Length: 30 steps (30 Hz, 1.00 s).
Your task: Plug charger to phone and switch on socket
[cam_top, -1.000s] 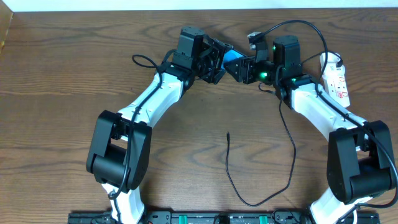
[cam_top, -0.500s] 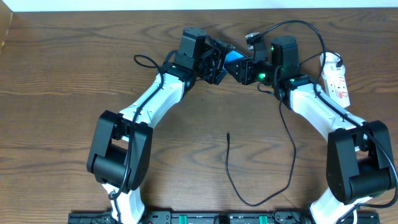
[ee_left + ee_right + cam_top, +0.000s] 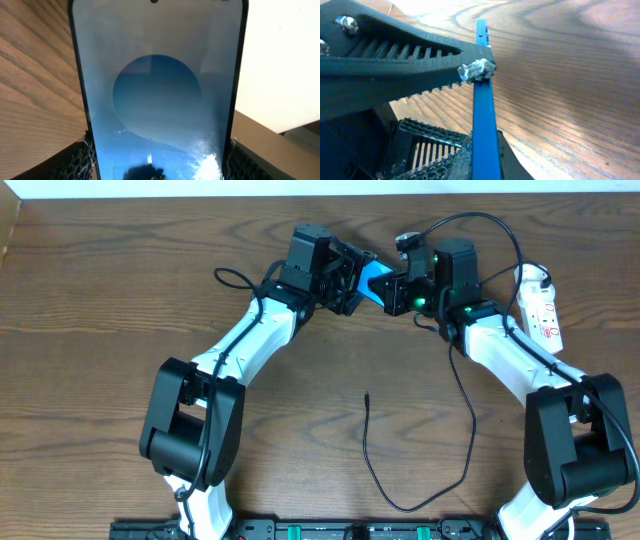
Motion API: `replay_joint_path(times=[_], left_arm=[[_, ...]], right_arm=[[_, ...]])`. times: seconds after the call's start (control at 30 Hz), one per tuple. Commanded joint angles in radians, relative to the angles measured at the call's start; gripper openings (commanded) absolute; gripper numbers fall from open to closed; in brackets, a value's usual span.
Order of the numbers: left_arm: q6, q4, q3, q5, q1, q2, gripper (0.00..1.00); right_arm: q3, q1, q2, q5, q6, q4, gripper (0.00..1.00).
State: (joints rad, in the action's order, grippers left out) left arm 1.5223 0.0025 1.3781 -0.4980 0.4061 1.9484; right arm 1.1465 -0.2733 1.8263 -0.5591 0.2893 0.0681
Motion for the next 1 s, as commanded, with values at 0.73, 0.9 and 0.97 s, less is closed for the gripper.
replay_joint_path(times=[0.73,0.9,0.97], left_arm=[[-0.176,0.025,0.007,-0.092,-0.097,-0.126,0.93],[-0.174,0.071,0.007,-0.092,-0.109,-0.127,0.93],[-0.152,0.084,0.007,-0.092,-0.115,-0.127,0.93]], right_arm=[[0.016,0.214,0.005,-0.102,0.82,0.161,0.01],[0.016,0.202,0.005,-0.171,1.208,0.243,0.01],[0.016,0.193,0.005,-0.231,1.303,0.314,0.02]])
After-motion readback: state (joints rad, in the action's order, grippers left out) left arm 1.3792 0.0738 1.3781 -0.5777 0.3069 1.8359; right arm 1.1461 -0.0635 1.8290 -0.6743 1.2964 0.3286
